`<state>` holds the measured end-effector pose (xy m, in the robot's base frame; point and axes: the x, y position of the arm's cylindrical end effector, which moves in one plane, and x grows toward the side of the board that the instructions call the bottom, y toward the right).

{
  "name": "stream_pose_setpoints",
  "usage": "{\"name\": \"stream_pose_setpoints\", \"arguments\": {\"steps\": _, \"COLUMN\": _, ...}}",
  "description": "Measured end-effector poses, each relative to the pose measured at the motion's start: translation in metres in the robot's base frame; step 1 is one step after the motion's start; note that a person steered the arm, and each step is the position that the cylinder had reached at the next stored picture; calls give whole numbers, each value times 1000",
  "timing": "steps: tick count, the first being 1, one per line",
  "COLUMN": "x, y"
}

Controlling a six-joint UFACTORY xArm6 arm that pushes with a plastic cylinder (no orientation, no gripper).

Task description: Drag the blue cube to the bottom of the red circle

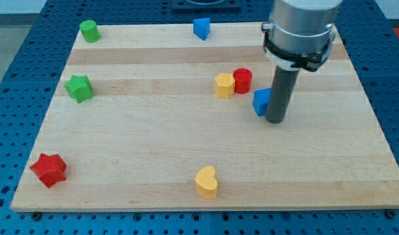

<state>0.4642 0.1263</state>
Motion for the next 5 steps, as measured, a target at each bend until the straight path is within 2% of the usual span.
{"name": "stream_pose_setpoints", "arguments": {"steps": 2, "x": -23, "y": -3}}
{"name": "stream_pose_setpoints", "arguments": {"steps": 4, "x": -23, "y": -25}}
{"name": "stream_pose_setpoints", "arguments": {"steps": 5, "x": -17, "y": -4}}
